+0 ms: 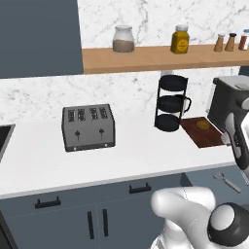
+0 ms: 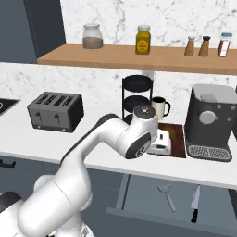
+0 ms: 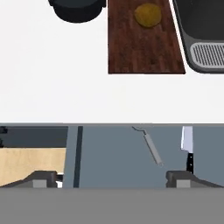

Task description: Place the appropriate cutting tool for cutting the avocado skin on the cutting board.

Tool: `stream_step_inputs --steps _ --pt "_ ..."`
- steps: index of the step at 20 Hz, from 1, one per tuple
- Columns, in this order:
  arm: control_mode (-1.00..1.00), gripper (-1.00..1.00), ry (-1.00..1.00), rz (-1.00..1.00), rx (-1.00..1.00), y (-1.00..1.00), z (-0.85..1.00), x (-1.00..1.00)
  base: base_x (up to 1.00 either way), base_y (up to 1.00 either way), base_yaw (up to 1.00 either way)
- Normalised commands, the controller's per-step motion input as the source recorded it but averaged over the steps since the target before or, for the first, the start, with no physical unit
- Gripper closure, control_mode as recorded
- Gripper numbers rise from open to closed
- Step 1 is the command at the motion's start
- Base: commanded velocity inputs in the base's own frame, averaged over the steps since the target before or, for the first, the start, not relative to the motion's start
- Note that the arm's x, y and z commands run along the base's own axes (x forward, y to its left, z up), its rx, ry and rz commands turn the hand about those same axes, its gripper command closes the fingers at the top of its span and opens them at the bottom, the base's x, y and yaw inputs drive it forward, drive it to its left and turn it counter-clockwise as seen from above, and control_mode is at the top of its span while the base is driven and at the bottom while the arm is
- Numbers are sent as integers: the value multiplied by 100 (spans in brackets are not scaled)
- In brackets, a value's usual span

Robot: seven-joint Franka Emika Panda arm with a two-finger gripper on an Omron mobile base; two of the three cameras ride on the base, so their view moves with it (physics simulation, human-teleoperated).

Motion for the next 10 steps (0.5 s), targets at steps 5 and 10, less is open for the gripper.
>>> stream_step_inputs --steps 5,10 --pt "-100 -100 17 0 0 -82 -32 -14 0 0 0" --pt "-100 -100 10 0 2 -82 -46 -16 0 0 0"
